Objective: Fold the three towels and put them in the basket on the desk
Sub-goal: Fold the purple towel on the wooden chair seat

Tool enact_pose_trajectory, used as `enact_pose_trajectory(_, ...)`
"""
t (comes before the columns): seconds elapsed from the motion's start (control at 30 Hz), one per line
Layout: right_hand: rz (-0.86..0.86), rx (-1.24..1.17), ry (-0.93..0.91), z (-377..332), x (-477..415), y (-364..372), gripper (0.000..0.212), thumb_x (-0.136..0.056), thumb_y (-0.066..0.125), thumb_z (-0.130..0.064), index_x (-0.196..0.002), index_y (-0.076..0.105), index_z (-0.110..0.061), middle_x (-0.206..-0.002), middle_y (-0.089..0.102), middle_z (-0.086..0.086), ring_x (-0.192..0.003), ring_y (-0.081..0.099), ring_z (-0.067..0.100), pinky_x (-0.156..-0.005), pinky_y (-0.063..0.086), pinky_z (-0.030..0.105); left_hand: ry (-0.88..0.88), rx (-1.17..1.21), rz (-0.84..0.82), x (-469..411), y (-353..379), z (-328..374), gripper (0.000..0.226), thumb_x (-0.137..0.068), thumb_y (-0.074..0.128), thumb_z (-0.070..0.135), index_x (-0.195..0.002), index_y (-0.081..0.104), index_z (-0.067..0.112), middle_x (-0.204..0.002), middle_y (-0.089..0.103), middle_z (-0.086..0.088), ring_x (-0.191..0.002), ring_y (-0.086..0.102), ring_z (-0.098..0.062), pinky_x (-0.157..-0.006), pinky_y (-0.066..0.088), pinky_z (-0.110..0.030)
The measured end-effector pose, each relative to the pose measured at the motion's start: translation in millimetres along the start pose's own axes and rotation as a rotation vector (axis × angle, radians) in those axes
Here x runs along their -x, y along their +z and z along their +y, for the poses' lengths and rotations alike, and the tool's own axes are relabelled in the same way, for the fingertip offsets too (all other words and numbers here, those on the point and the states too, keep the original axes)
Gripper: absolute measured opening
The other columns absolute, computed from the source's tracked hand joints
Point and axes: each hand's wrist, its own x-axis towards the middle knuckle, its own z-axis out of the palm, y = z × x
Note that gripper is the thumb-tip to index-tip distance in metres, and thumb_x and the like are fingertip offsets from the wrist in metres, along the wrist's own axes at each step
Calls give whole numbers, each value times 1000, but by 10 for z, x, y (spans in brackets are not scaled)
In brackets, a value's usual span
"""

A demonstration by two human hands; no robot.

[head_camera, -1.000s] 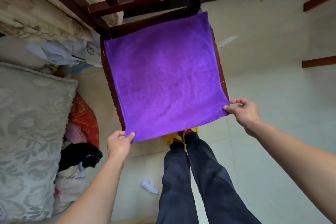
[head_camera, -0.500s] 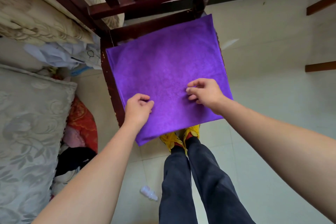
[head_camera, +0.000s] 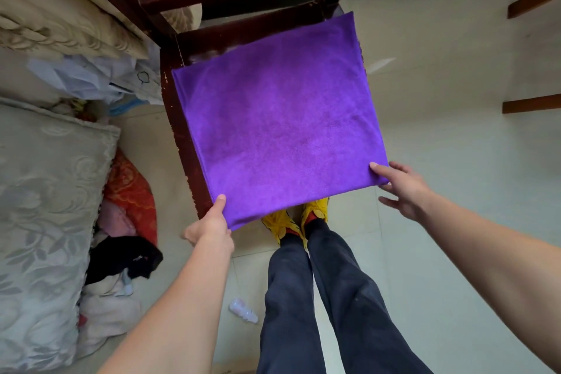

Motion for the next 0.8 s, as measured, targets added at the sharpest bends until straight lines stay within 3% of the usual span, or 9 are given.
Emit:
enact_pose_trajectory(0.03,-45,-38,23,32,-17,32,59,-76,79,-31,-127,53,-20,-116,64,1,-101,62,17,-84,51,40,-81,36,-50,26,22,-32,89,-52,90,38,-128,48,18,-122,65,-2,-93,69,-22,-70,57,-38)
enact_pose_trajectory(0.1,-63,-90,32,78,-33,81,44,-76,79,-28,-113,57,-19,-107,67,0,-88,65,14,-85,52,39,-169,2,-140,151,43,-111,82,-64,83,46,-134,46,23,-138,53,5,-125,52,-20,-98,45,-43)
enact_pose_trajectory(0.17,-44,-111,40,131,-64,79,41,-75,80,-28,-105,55,-19,-100,66,-1,-80,66,14,-82,53,37,-190,-34,-234,229,56,-198,71,-74,79,37,-135,46,21,-144,46,2,-140,32,-23,-114,28,-44)
enact_pose_trajectory(0.3,16,-74,42,207,-13,-35,32,-73,82,-26,-82,52,-20,-86,62,-2,-68,59,12,-66,54,30,-178,-100,-367,225,15,-232,54,-75,78,19,-124,53,19,-139,52,-5,-135,39,-23,-112,30,-44)
enact_pose_trajectory(0.4,40,-62,31,264,113,-141,27,-77,79,-25,-80,53,-19,-79,63,-2,-67,60,12,-67,54,28,-142,-183,-394,232,-116,-257,32,-79,74,15,-108,60,21,-119,66,1,-110,59,-17,-111,34,-44)
enact_pose_trajectory(0.47,61,-86,9,275,228,-213,26,-79,77,-25,-78,52,-18,-67,58,0,-59,60,11,-61,53,25,-144,-181,-418,314,-240,-272,24,-83,70,10,-103,61,19,-110,68,-1,-96,64,-17,-99,45,-42)
enact_pose_trajectory(0.53,100,-109,-47,258,351,-253,26,-82,75,-23,-75,51,-16,-55,50,1,-41,53,7,-43,45,19,-146,-160,-393,395,-382,-275,25,-83,69,9,-106,60,13,-109,68,-7,-87,66,-18,-75,53,-36)
enact_pose_trajectory(0.67,157,-122,-182,17,605,-174,21,-84,73,-19,-82,53,-14,-64,53,4,-31,43,4,-33,33,16,-27,-126,-176,592,-513,-83,34,-82,73,11,-110,56,6,-99,62,-16,-48,58,-16,-37,41,-18)
enact_pose_trajectory(0.8,52,-247,-211,-534,800,51,9,-91,64,-15,-90,55,-15,-66,54,3,-33,45,3,-34,36,14,121,-7,-233,744,-386,427,22,-92,59,6,-110,47,9,-78,55,-11,-32,51,-9,-33,32,-14)
